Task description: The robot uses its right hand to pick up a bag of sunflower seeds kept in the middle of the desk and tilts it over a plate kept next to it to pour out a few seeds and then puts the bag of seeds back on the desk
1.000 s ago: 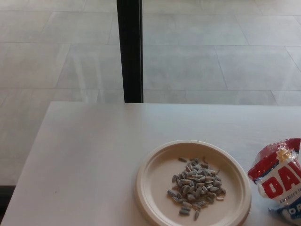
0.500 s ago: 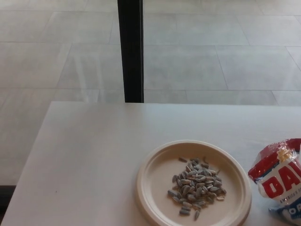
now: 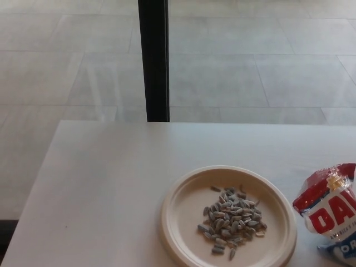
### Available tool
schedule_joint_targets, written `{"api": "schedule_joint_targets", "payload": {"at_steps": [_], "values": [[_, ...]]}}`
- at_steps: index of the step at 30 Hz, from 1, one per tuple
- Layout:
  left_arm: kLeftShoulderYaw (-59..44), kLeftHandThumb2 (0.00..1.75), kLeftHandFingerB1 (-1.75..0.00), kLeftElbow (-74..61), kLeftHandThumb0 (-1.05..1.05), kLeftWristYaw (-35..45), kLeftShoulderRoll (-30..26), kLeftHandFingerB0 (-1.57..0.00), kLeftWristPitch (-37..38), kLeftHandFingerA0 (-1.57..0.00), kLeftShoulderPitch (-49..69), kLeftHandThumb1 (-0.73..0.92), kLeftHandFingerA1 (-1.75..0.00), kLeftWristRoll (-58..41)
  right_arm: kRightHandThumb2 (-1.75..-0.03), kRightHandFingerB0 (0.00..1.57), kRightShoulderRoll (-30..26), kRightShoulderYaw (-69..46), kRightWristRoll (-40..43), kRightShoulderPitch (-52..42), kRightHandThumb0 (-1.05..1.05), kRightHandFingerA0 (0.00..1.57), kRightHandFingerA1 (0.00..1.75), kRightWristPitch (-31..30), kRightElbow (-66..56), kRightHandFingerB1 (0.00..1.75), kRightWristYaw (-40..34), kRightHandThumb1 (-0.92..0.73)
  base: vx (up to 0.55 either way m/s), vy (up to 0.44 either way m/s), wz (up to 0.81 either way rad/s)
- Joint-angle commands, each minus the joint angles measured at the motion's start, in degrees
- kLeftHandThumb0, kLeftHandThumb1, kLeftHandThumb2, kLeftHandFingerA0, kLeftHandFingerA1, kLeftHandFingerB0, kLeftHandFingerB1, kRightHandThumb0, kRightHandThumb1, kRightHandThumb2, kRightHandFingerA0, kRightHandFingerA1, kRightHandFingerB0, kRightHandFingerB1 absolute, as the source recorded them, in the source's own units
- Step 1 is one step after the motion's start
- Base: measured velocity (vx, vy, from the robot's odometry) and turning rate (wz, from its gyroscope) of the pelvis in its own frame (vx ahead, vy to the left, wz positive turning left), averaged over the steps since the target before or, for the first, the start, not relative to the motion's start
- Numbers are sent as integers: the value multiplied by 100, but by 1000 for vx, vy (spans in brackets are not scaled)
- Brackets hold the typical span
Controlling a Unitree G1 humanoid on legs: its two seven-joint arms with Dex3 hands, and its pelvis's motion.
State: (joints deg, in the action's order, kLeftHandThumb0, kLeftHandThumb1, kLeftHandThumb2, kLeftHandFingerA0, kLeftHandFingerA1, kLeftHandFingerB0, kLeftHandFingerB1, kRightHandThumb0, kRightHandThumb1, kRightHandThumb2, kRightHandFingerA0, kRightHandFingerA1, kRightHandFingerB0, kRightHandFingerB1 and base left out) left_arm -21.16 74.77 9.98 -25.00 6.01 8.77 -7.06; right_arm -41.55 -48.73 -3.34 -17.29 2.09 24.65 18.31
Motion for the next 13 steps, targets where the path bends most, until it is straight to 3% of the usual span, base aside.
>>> {"api": "schedule_joint_targets", "payload": {"at_steps": [1, 2, 3, 4, 5, 7, 8, 9, 10, 12, 13], "values": [[-97, 89, -46, 12, -95, 78, -97, -30, 90, -36, 42, 72, -61, -95, -88, 0, 1202, -1371, 1764, 645, -80, 0, 44, -266, 2229, 32, -1208, -54, 0, 0, 0], [-121, 67, -41, 8, -90, 76, -93, -34, 72, -39, 36, 90, -60, -119, -75, 0, 1299, -1498, 1952, 813, -73, 0, 20, -286, 2481, 18, -1188, -72, 0, 0, 0], [-107, 67, -40, 10, -91, 77, -93, -33, 106, -39, 45, 91, -59, -99, -78, 0, 1431, -1845, 2396, 1094, -64, 0, 37, -228, 2922, 25, -1070, -64, 0, 0, 0], [-143, 67, -40, 22, -90, 63, -87, -35, 67, -42, 37, 90, -59, -133, -62, 0, 1571, -2097, 2695, 1312, -55, 0, 32, -169, 3254, 22, -1022, -72, 0, 0, 0], [-157, 67, -40, 13, -88, 31, -86, -35, -2, -43, 19, 89, -59, -152, -61, 0, 1672, -2106, 2640, 1400, -57, 0, 43, -201, 3303, 26, -1333, -72, 0, 0, 0], [-176, 67, -41, -8, -87, 24, -58, -35, 10, -43, 29, 89, -60, -177, -62, 0, 1770, -2124, 2605, 1464, -56, 0, 43, -158, 3379, 22, -1406, -75, 0, 0, 0], [-187, 110, -52, -14, -83, 28, -55, -29, 3, -42, 32, 67, -66, -188, -62, 0, 1856, -2095, 2526, 1484, -61, 0, 63, -124, 3412, 36, -1558, -73, 0, 0, 0], [-204, 109, -53, -32, -84, 48, -25, -29, 14, -40, 53, 67, -66, -211, -61, 0, 2016, -2120, 2501, 1530, -60, 0, 44, -111, 3440, 37, -1786, -71, 0, 0, 0], [-213, 67, -42, -48, -88, 72, 7, -34, 33, -42, 96, 88, -61, -224, -61, 0, 2112, -2258, 2630, 1555, -58, 0, 41, -165, 3410, 34, -1756, -71, 0, 0, 0], [-218, 66, -41, -42, -87, 68, 0, -35, 31, -43, 130, 88, -59, -215, -67, 0, 2467, -2312, 2720, 1430, -57, 0, 44, -339, 2909, 30, -1649, -70, 0, 0, 0], [-209, 67, -39, -27, -84, 57, -5, -34, 14, -43, 120, 90, -56, -200, -62, 0, 2787, -2285, 2762, 1279, -52, 0, 71, -494, 2250, 47, -1691, -71, 0, 0, 0]]}}
